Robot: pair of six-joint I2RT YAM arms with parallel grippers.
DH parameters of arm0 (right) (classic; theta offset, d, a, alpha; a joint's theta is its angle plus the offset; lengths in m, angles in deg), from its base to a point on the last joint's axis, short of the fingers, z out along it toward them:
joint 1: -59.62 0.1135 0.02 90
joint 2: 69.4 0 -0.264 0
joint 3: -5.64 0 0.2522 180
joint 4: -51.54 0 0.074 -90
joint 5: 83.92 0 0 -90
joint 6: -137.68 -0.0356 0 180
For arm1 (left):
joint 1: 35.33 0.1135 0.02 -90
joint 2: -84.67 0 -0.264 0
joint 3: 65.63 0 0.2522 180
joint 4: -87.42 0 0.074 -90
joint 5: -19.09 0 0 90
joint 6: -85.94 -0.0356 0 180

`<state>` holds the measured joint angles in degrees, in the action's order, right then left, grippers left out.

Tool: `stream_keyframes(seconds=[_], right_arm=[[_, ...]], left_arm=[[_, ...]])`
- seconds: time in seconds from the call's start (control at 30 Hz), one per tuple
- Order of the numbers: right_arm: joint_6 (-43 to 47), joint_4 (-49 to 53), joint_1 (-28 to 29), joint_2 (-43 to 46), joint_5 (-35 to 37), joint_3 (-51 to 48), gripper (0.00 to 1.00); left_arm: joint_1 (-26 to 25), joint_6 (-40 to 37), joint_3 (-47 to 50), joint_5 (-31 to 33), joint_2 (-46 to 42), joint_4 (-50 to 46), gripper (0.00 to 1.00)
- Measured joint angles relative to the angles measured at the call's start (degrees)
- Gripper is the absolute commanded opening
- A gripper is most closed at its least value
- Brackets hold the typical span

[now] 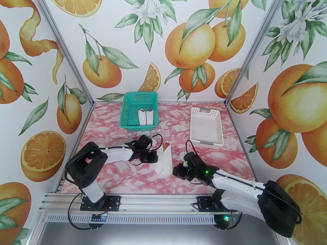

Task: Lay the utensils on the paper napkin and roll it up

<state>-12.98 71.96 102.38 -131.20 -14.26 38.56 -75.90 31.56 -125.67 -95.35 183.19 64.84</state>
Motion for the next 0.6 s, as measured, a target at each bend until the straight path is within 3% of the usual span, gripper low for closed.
stream_keyframes(seconds=[0.6], right_arm=[[-1.7,-3.91,2.23,-8.68,0.46,0.76,0.0]], left_arm=[[0.0,0.0,0.0,0.02,0.0,0.02,0.02]])
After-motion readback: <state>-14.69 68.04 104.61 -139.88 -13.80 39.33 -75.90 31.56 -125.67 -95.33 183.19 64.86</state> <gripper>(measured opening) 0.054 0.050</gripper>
